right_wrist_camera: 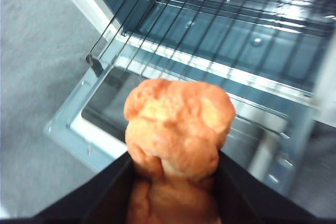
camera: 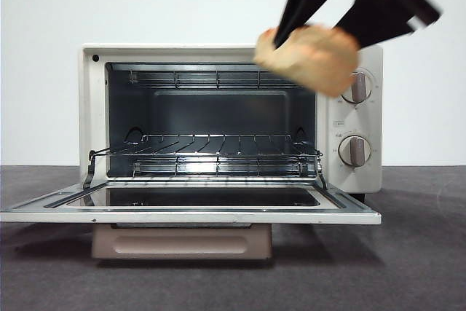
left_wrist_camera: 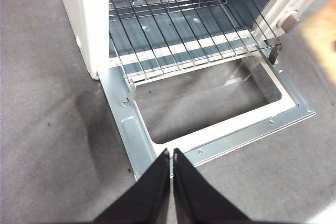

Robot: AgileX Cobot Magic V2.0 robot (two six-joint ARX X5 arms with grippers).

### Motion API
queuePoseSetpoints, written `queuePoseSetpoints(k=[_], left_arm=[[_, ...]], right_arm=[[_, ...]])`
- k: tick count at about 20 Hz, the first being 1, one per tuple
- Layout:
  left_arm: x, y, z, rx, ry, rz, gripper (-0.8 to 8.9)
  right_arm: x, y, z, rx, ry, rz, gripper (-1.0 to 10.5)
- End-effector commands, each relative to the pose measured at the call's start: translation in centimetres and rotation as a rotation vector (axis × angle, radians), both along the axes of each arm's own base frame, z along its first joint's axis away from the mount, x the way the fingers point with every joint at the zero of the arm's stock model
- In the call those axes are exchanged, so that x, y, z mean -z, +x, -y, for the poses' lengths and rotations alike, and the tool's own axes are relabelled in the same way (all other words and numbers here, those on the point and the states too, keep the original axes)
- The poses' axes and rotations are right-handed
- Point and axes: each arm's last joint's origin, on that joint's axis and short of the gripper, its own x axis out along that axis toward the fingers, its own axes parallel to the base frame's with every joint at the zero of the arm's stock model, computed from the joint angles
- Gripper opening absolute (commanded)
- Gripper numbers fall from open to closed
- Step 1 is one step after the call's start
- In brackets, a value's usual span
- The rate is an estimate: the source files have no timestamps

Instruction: The left arm flap open the oven, the right arm pick bread and place it into oven, the left arm flap close the oven

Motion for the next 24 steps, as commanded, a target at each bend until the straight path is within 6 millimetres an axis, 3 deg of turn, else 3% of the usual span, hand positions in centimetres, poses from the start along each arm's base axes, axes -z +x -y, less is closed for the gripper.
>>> queuePoseSetpoints(k=[1,10,17,24], left_arm=[[-0.1,0.1,0.1,-0.003,-0.006,0.005,0.16],[-0.1,0.1,0.1,-0.002,-0.005,0.003,0.16],[0.2,-0.1,0.0,-0.002,0.014,-0.035,0.16],[0.2,-0.1,0.0,-0.002,0.014,-0.036,0.16]], right_arm=[[0.6,1.4,-1.7,0.020,0.052,-0.014,2.0],[3.4,6.7,-6.0,0.186,0.080,0.063,2.0],[5.5,9.0,-6.9,0.274,0.008,0.076,2.1],[5.9,9.1,-7.0,0.275,0.000,0.071,4.3]])
